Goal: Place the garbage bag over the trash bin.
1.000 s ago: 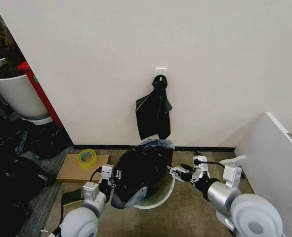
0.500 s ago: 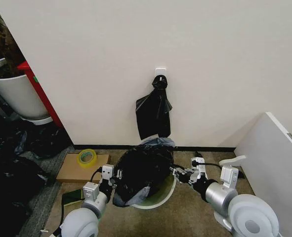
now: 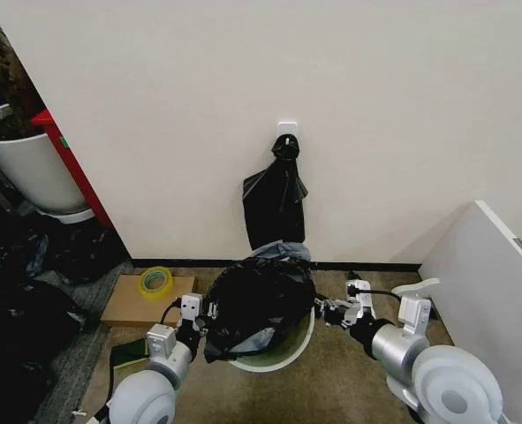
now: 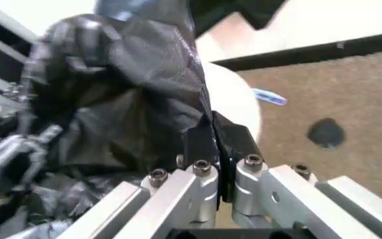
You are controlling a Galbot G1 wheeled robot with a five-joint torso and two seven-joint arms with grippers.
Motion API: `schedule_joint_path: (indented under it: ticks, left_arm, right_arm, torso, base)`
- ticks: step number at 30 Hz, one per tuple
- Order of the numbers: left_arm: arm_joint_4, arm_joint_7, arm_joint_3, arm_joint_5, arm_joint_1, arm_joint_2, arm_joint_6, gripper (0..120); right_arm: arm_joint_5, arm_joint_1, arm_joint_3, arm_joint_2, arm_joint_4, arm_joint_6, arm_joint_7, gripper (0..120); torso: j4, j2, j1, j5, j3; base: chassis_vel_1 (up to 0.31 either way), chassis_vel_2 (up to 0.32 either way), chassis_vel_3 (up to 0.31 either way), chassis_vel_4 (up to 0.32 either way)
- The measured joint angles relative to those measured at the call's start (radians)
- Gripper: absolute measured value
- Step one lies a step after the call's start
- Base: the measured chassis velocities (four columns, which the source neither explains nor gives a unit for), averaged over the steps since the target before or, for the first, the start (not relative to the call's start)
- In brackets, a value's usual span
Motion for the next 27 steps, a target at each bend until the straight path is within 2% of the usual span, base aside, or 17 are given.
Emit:
schedule_joint_path:
  ticks: [9, 15, 20, 27]
  left_arm:
    - [0.008, 0.011, -0.005, -0.042, -0.005, -0.002, -0.037, 1]
    - [0.002, -0.008, -0.010, -0.120, -0.011, -0.009, -0.030, 1]
    - [-0.009, -0.016, -0.009, -0.169, -0.013, -0.012, -0.014, 1]
    - [-0.019, -0.026, -0.006, -0.174, -0.014, -0.017, 0.005, 1]
  right_arm:
    - [0.017, -0.027, 0.059, -0.027, -0.060, -0.057, -0.009, 0]
    - [-0.041, -0.091, 0.093, -0.050, -0.098, -0.076, -0.140, 0]
    - [-0.127, -0.110, 0.052, -0.037, -0.114, -0.066, -0.234, 0]
    - [-0.178, -0.092, -0.017, -0.014, -0.114, -0.044, -0.249, 0]
  torso:
    - [0.0000, 0.000, 0.000, 0.0001, 0.000]
    - [-0.0001, 0.000, 0.000, 0.0000, 0.000]
    - [-0.0001, 0.000, 0.000, 0.0001, 0.000]
    - [0.0001, 0.000, 0.000, 0.0000, 0.000]
  base:
    - [0.000, 0.000, 0.000, 0.000]
    - [0.000, 0.000, 0.000, 0.000]
    - [0.000, 0.000, 0.000, 0.000]
    - [0.000, 0.000, 0.000, 0.000]
